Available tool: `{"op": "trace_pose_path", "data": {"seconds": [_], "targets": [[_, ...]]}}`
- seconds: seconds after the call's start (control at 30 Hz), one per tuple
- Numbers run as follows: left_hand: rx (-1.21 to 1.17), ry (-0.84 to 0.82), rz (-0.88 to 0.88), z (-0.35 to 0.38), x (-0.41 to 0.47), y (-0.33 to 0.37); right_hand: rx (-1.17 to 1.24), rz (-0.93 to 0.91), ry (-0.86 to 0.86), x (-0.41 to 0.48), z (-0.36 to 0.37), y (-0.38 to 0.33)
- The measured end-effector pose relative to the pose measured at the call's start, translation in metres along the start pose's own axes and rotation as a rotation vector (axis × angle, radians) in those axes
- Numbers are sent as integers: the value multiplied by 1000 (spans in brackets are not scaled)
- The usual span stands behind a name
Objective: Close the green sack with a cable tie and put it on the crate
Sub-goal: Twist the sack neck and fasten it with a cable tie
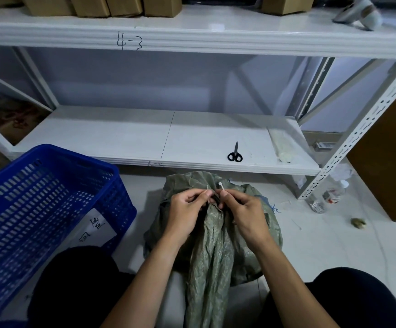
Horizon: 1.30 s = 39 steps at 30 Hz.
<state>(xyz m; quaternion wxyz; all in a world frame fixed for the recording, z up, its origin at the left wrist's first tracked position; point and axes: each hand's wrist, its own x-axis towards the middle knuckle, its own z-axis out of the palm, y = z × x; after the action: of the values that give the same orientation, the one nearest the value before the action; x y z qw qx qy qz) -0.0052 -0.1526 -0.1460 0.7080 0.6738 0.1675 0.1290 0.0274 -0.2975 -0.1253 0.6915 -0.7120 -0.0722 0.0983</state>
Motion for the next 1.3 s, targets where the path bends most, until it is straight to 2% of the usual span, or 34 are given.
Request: {"op": "trace_pose_path", "data": {"seconds": [0.2, 0.37, 0.57, 0.67, 0.8, 0.9, 1.1, 1.3], "targets": [[74, 11, 26, -6, 4, -1, -9, 72, 40, 3, -7, -2], [73, 83, 34, -6, 5, -4, -226, -20, 156, 7, -13, 2], [0, 203, -115, -7, 4, -10, -394, -84, 248, 14, -29, 11], [-152, 215, -265, -4, -2, -9, -221, -30, 286, 15, -30, 12], [-410, 190, -475, -4, -4, -14, 352, 184, 218, 15, -25, 8], [-485, 179, -532, -3, -2, -14, 583, 271, 221, 24, -24, 13], [-548, 180, -581, 3, -2, -11, 669, 367, 255, 36, -24, 16], [-521, 239, -489, 7, 2, -11, 334, 194, 213, 39, -15, 5]]}}
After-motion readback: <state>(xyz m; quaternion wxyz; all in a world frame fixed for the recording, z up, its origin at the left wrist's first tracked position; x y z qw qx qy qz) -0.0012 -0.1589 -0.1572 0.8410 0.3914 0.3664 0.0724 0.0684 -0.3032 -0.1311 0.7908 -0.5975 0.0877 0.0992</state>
